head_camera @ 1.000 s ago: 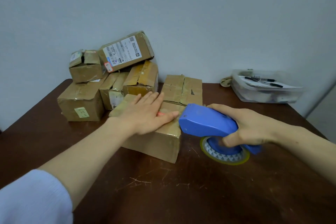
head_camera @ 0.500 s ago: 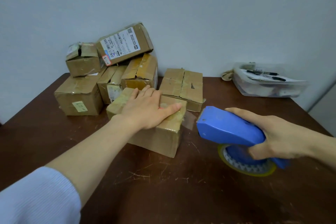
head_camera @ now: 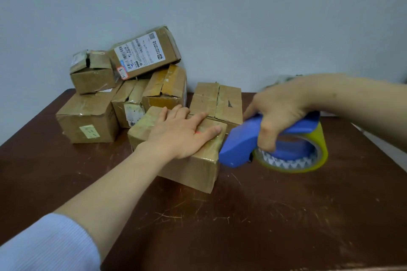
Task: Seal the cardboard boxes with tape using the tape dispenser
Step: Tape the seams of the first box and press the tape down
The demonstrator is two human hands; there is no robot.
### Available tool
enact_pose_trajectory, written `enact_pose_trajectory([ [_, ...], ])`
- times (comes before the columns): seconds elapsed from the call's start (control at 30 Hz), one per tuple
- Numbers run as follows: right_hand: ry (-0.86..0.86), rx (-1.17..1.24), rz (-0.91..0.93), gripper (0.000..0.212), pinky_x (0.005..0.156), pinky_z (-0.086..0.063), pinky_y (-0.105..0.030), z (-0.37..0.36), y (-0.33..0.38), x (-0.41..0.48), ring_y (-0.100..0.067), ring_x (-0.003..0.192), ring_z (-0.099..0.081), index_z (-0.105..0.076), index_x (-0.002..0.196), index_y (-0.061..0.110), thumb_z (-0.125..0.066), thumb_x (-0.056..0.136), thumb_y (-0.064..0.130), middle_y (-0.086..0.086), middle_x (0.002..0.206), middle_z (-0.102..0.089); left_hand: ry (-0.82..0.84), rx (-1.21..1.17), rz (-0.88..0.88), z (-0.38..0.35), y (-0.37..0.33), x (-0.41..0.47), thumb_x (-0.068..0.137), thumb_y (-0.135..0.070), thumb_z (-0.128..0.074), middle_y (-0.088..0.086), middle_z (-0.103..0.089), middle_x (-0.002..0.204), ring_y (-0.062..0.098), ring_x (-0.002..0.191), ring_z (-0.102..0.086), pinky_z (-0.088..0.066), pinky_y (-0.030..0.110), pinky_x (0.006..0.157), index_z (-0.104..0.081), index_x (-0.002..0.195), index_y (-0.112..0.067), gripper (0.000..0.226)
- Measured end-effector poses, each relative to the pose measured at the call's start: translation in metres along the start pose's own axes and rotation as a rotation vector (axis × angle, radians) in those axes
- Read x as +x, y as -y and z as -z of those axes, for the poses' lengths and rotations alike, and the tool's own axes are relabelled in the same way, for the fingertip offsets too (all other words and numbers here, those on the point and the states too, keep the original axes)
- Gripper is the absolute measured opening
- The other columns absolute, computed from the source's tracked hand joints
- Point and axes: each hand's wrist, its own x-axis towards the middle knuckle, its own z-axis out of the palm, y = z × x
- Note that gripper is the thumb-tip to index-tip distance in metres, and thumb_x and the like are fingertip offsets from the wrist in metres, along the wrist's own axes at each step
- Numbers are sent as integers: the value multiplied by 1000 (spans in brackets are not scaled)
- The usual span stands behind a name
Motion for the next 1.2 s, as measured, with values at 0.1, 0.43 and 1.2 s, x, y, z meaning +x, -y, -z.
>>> enact_pose_trajectory([
  [0.1,49,-55,-7,38,58,-49,-26,10,22,12,-20,71,-62,-69,99,17,-79,65,29,-2,88,-67,-4,9,0,0,0,1,70,-84,0,2,-18,157,19,147,-3,3,45,118,-15,147,-47,86],
  [0.43,-209,-140,-312,100,78,-50,-33,-48,-30,-17,-18,107,-58,-40,139,32,-65,54,79,6,121,-60,42,-2,46,4,-6,-1,58,-93,0,5,-21,155,23,145,-8,3,48,117,-18,147,-41,105],
  [1.2,-546,853,-182,89,91,-43,-40,-72,87,67,-33,127,-43,-24,145,10,-49,83,69,-16,145,-35,-94,-339,453,4,26,-54,72,-81,-45,22,-31,147,39,129,-39,-41,44,98,-14,148,-10,108],
])
